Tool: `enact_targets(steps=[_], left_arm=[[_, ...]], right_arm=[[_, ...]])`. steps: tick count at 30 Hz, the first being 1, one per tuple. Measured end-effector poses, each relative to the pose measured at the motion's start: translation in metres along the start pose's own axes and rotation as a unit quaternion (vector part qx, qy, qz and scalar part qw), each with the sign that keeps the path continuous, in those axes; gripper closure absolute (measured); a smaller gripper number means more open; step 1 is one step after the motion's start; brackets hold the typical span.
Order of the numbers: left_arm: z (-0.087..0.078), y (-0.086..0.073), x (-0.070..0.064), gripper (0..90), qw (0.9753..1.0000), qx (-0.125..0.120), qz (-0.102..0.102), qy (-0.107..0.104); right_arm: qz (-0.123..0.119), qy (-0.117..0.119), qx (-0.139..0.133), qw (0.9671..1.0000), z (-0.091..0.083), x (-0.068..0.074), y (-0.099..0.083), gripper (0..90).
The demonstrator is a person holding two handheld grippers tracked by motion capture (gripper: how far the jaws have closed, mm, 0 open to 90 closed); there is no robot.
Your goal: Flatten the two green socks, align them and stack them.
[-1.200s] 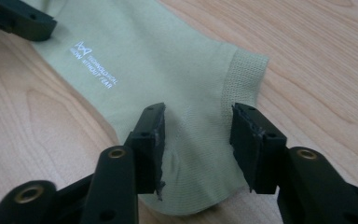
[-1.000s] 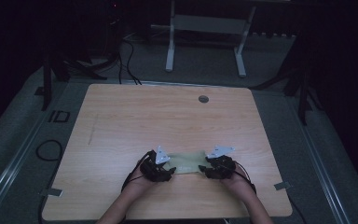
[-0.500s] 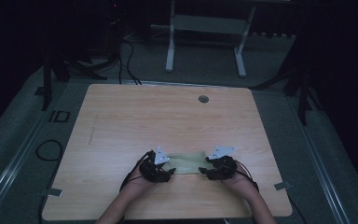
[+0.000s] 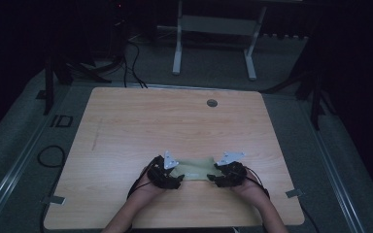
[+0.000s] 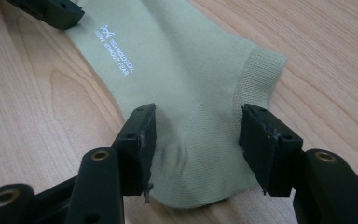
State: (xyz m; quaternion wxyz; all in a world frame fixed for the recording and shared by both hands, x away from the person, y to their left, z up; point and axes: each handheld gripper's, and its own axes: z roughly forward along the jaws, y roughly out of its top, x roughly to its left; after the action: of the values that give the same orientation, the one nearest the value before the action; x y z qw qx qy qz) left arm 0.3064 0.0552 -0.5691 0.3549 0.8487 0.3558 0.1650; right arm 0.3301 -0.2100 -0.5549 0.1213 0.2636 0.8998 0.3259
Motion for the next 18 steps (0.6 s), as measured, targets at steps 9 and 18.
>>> enact_targets(steps=[9, 18], left_arm=[[-0.014, -0.001, 0.002, 26.7, 0.9993, -0.034, -0.007, -0.014], [-0.033, -0.011, 0.014, 17.3, 0.9966, -0.072, -0.035, -0.021]], right_arm=[[-0.008, 0.008, -0.002, 0.9999, -0.006, 0.003, 0.006, 31.6], [0.052, 0.02, -0.067, 0.9962, -0.019, -0.006, 0.006, 14.2]])
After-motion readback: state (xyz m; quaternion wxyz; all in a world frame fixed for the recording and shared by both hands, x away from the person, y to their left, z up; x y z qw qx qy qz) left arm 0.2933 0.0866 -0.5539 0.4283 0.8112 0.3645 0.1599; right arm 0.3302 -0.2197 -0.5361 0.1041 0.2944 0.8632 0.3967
